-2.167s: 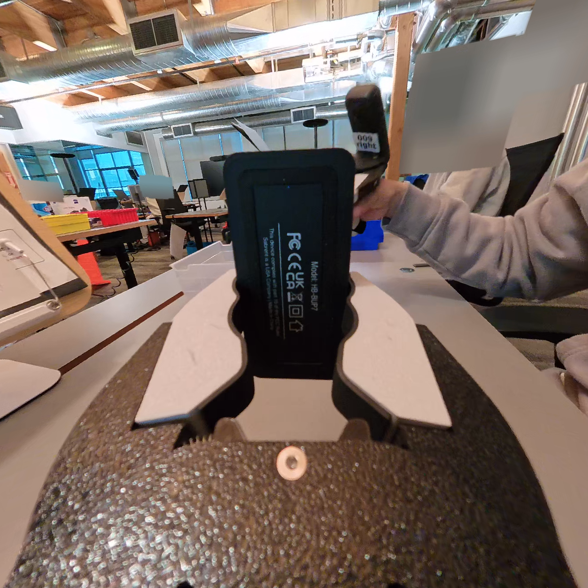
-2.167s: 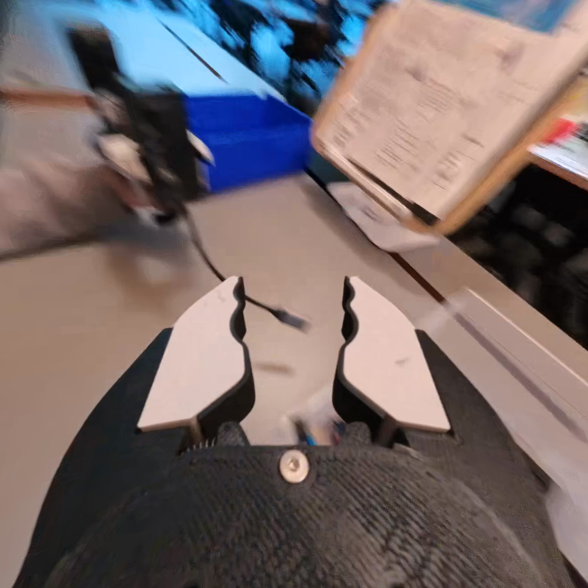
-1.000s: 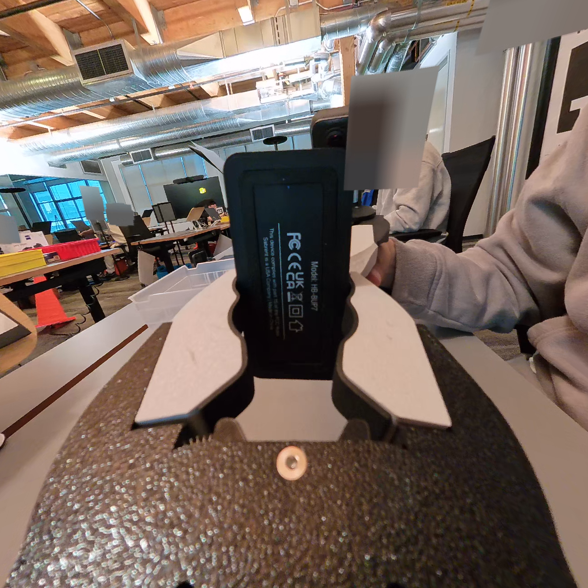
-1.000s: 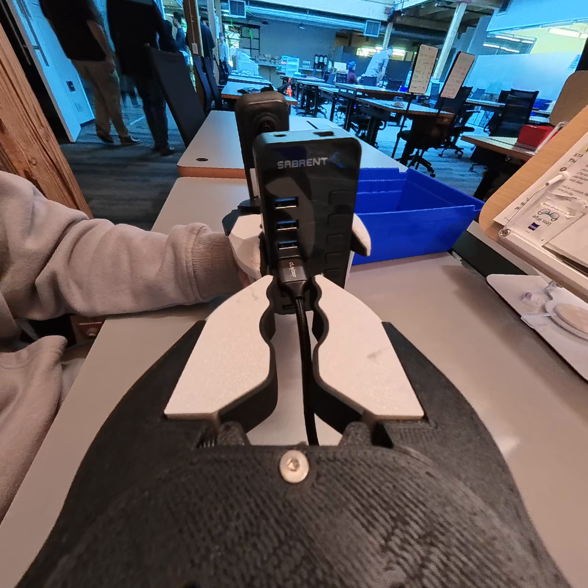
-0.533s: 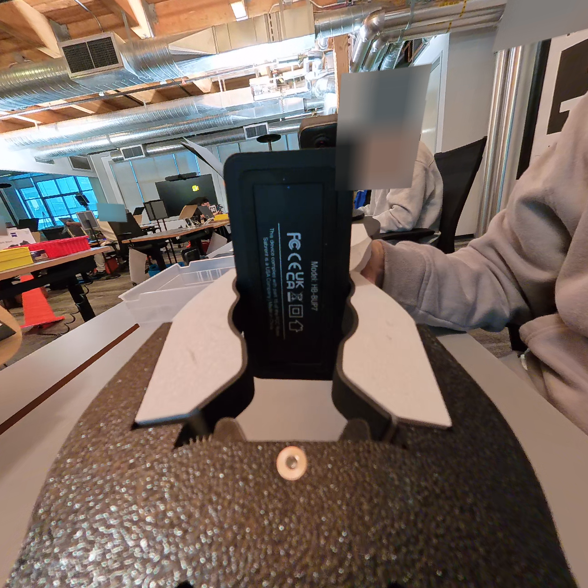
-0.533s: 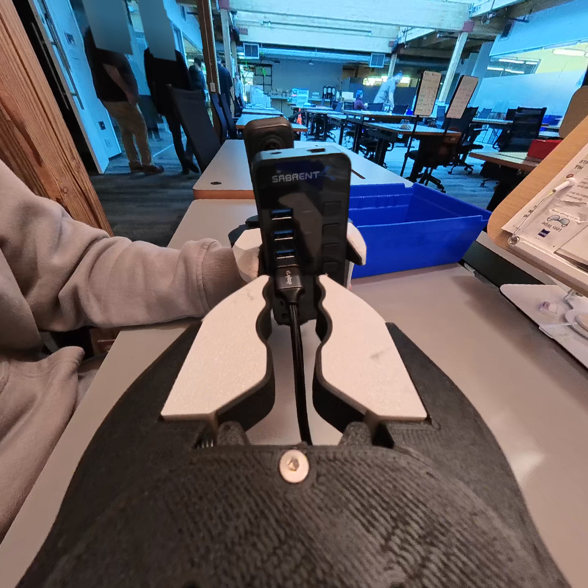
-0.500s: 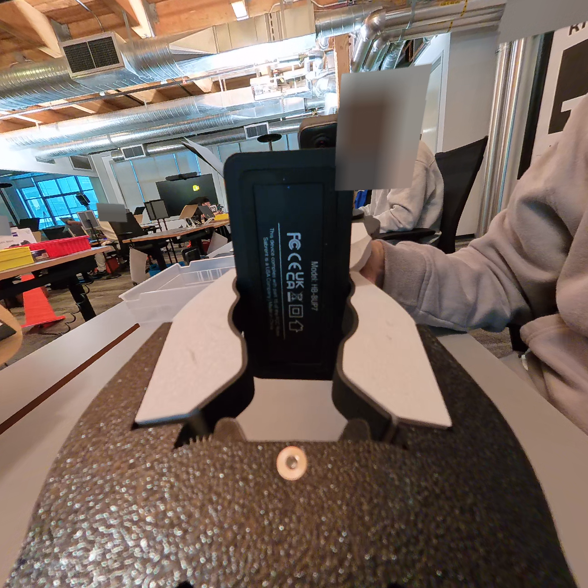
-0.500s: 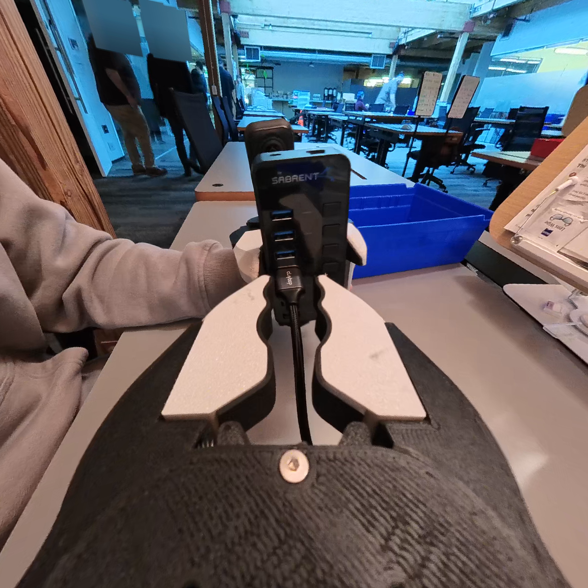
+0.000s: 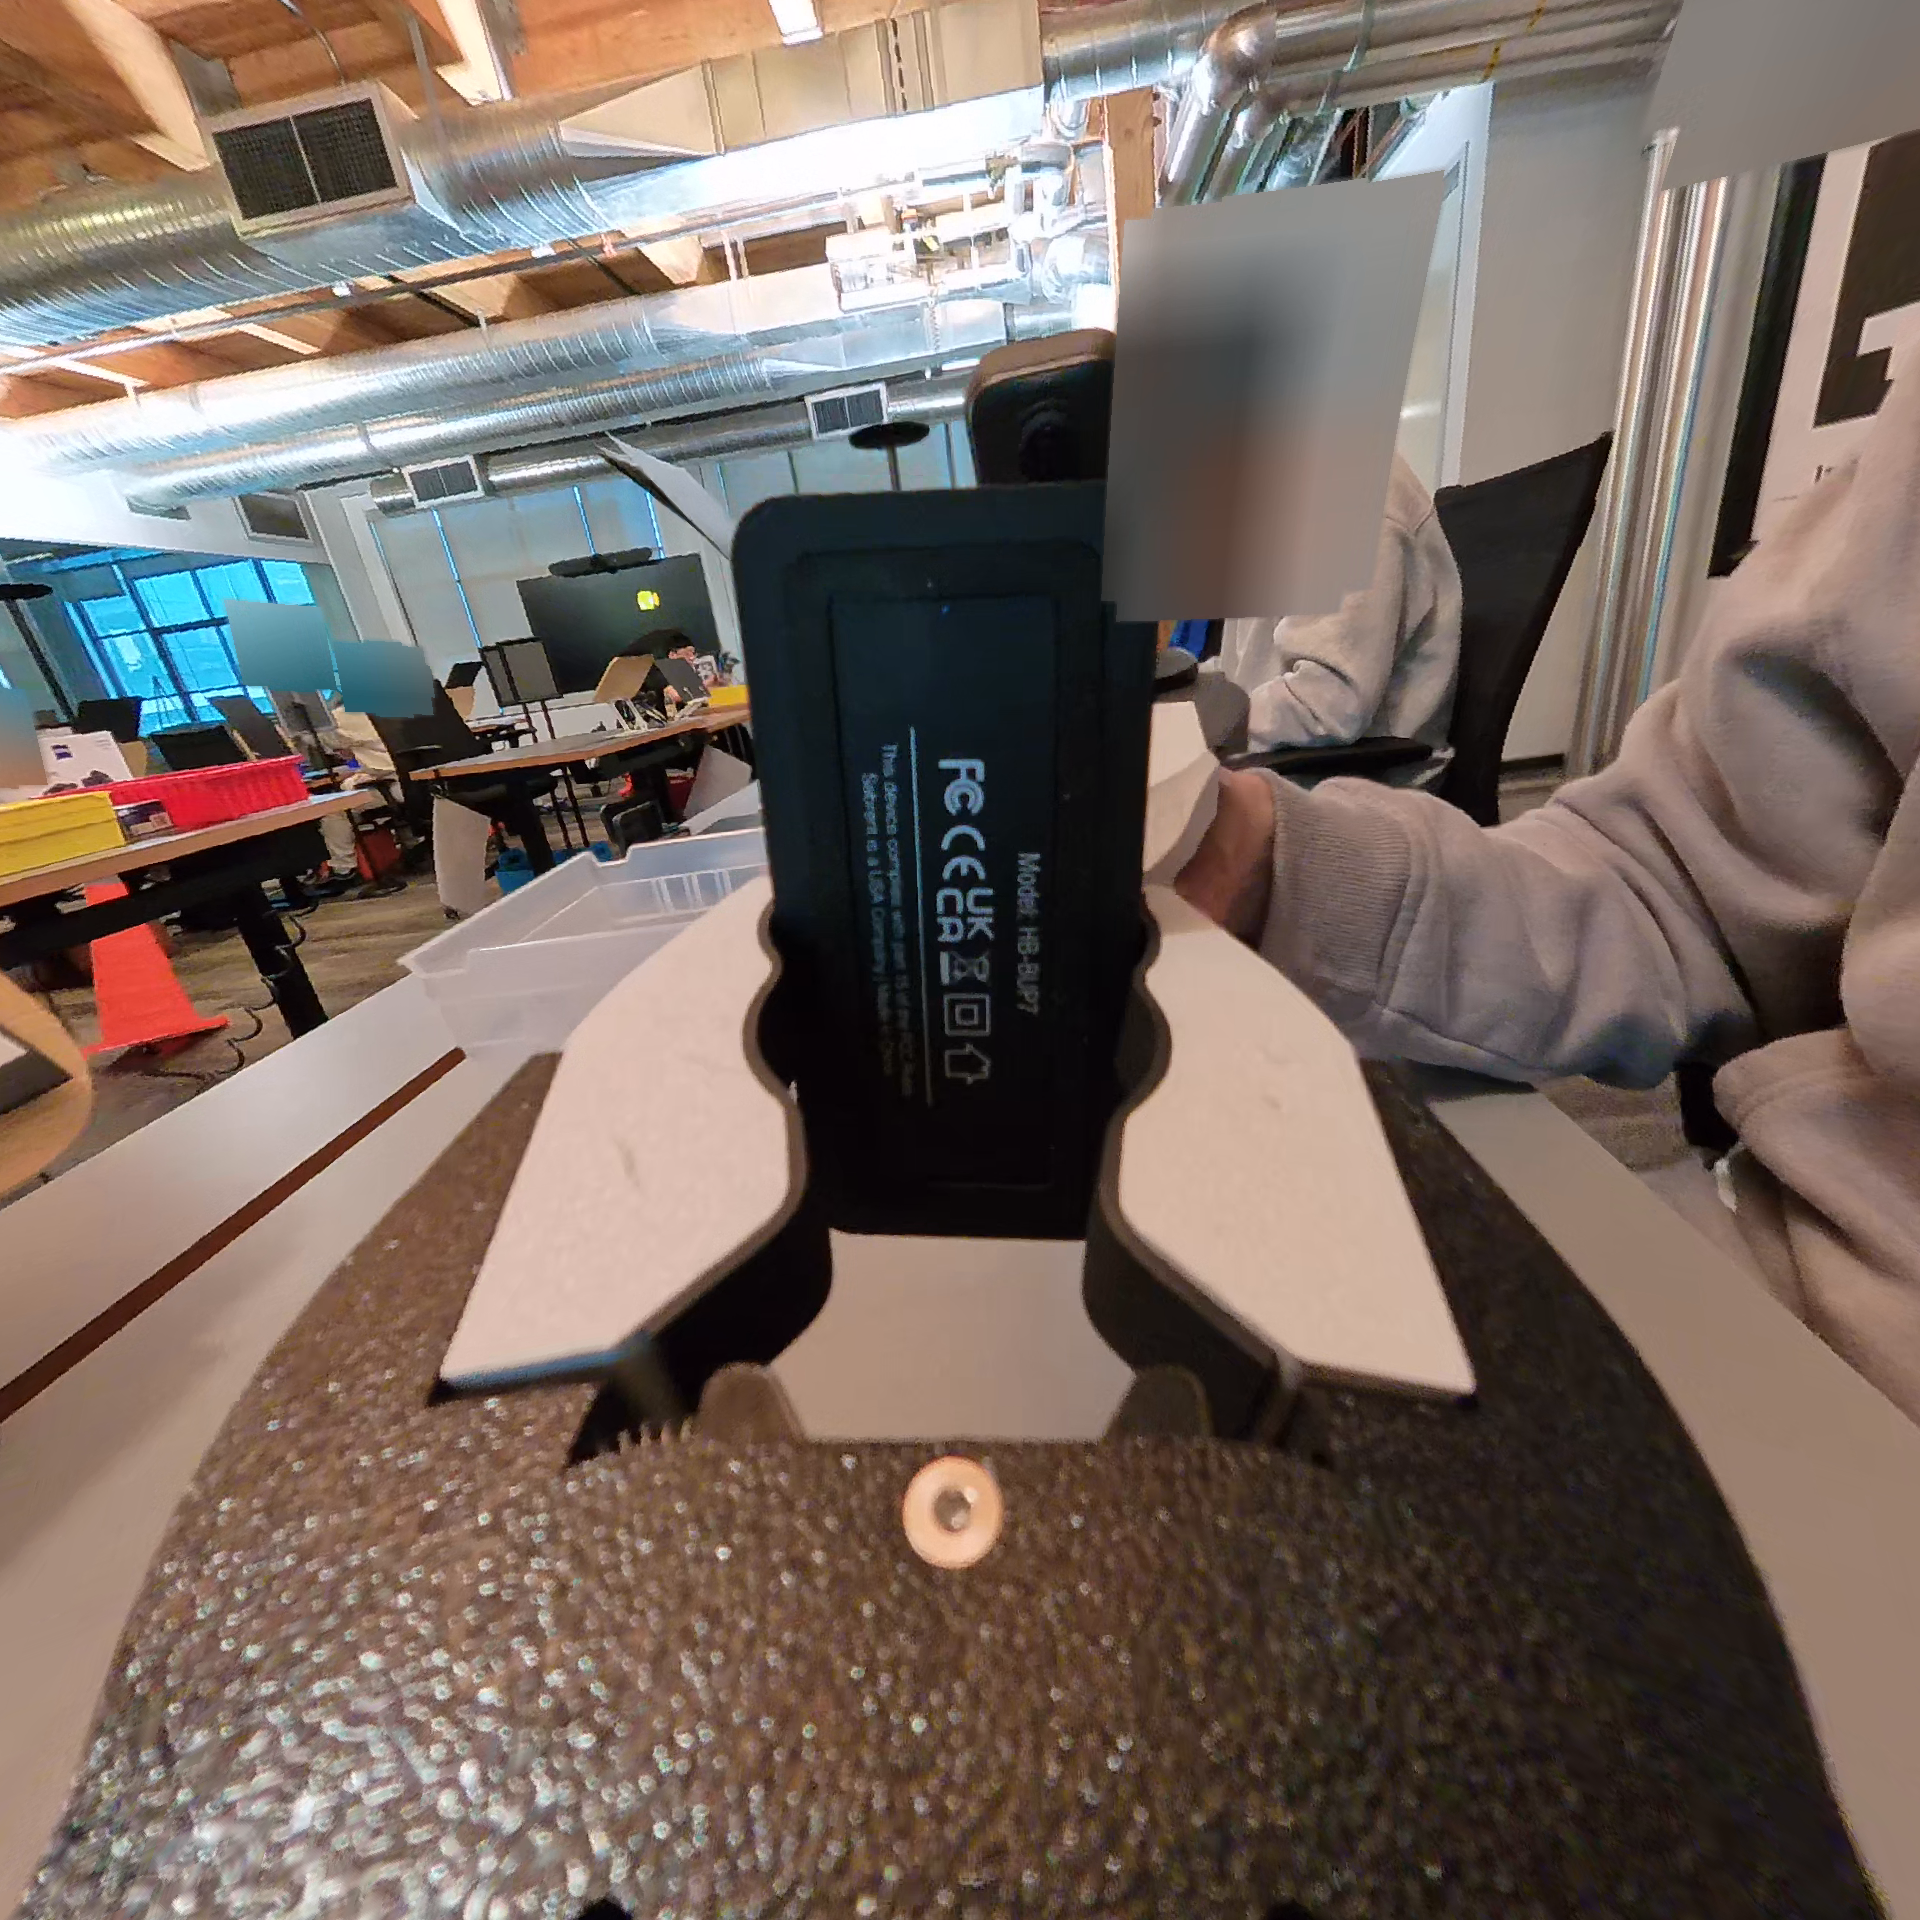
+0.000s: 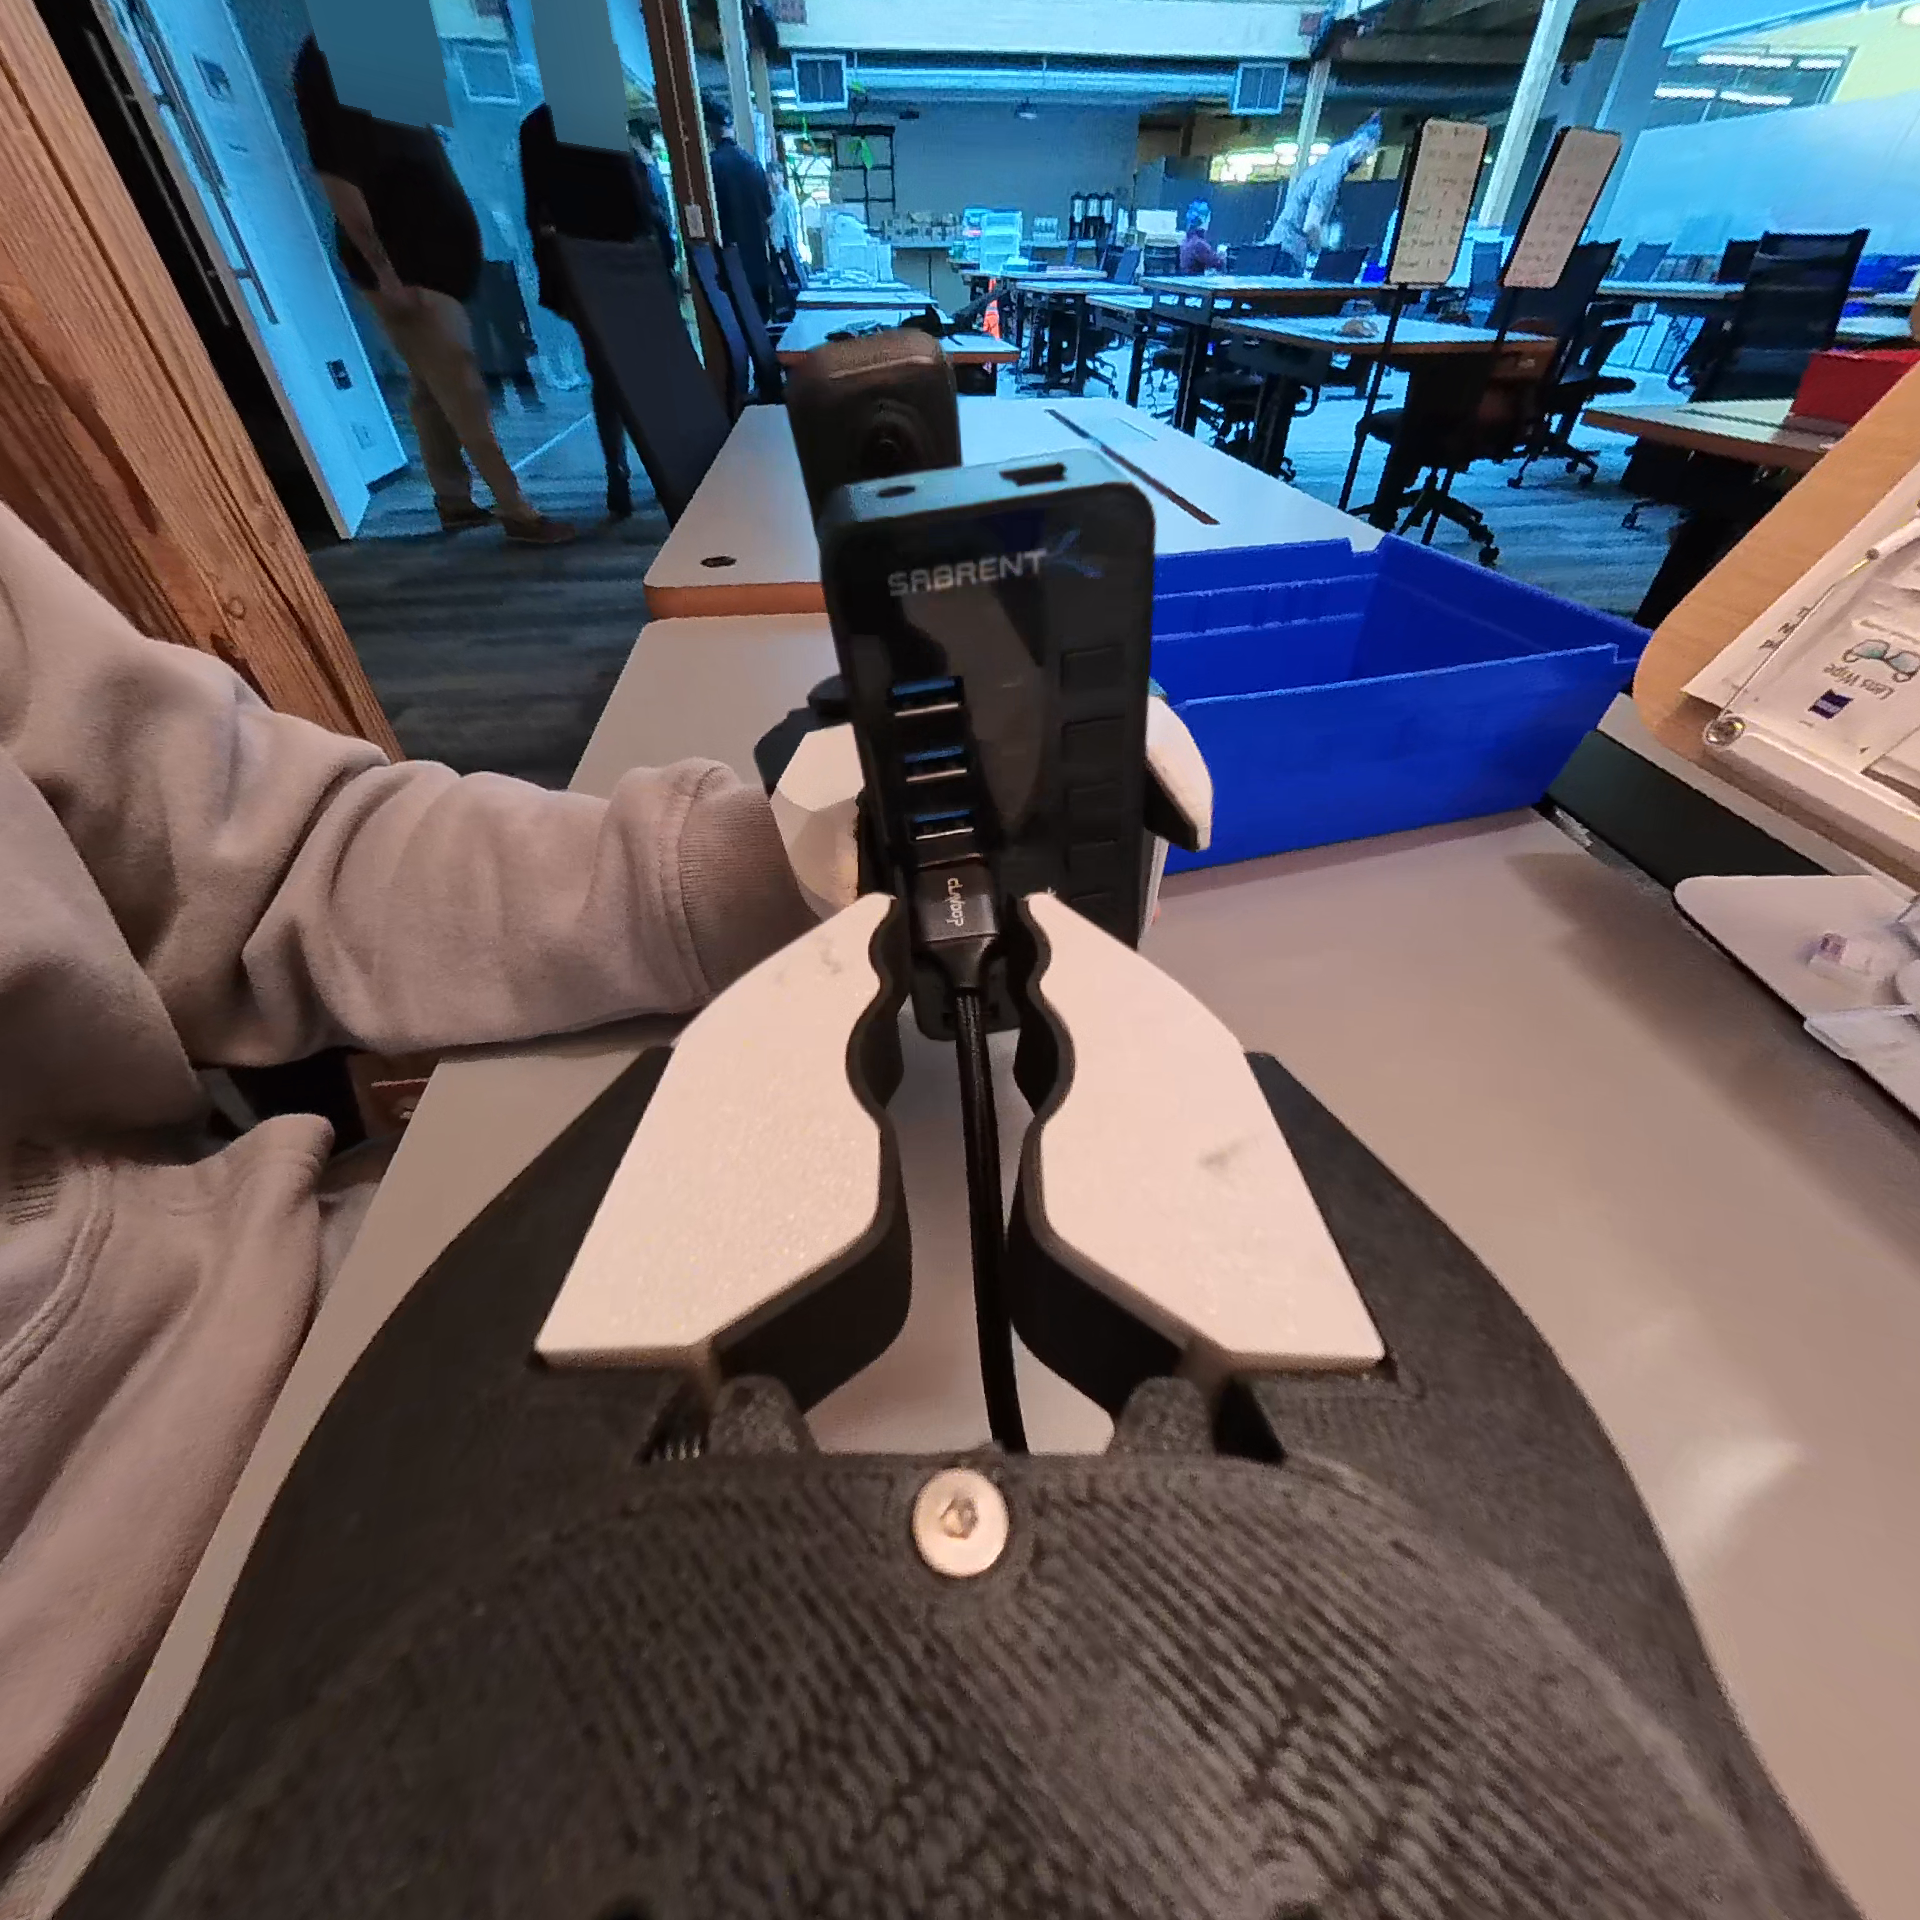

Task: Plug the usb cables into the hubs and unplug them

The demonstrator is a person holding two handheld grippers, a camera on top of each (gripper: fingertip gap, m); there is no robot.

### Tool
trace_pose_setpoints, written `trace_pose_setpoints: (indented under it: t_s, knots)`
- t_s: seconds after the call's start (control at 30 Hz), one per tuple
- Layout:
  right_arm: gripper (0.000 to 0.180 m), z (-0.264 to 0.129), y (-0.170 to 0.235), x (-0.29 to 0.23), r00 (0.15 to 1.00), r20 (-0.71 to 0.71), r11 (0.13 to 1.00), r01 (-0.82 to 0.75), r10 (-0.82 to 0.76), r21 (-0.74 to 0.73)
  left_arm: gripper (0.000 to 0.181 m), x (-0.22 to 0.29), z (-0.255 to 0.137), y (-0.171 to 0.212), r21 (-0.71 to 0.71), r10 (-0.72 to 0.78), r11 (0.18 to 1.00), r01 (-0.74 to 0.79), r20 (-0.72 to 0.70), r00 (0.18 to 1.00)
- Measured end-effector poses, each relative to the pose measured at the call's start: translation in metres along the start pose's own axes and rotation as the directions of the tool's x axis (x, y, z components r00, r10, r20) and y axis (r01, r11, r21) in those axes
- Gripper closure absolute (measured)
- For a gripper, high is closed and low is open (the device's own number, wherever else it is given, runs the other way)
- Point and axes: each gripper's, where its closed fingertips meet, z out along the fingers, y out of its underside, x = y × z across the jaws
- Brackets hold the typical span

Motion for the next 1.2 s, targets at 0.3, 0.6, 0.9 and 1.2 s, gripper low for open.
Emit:
trace_pose_setpoints:
  t_s: [0.3,0.6,0.9,1.2]
  knots:
    - [0.161,-0.001,-0.004,0.001,1.0,-0.019,0.999,0.013,-0.014,-0.046,0.121,-0.002,-0.002,-0.004,-0.032,0.019,0.999,-0.019,0.018,1.0]
    - [0.162,-0.079,-0.045,0.016,0.992,-0.128,0.992,0.037,-0.021,0.12,0.121,-0.038,-0.069,-0.056,0.203,0.004,0.978,-0.049,0.216,0.976]
    - [0.163,-0.182,-0.146,0.026,0.871,-0.445,0.919,0.33,-0.208,0.216,0.121,-0.026,-0.038,-0.027,0.144,-0.04,0.989,0.025,0.104,0.994]
    - [0.163,-0.248,-0.043,0.125,0.698,-0.712,0.996,0.089,-0.076,-0.018,0.121,-0.019,-0.026,-0.013,0.087,-0.05,0.995,0.045,0.061,0.997]
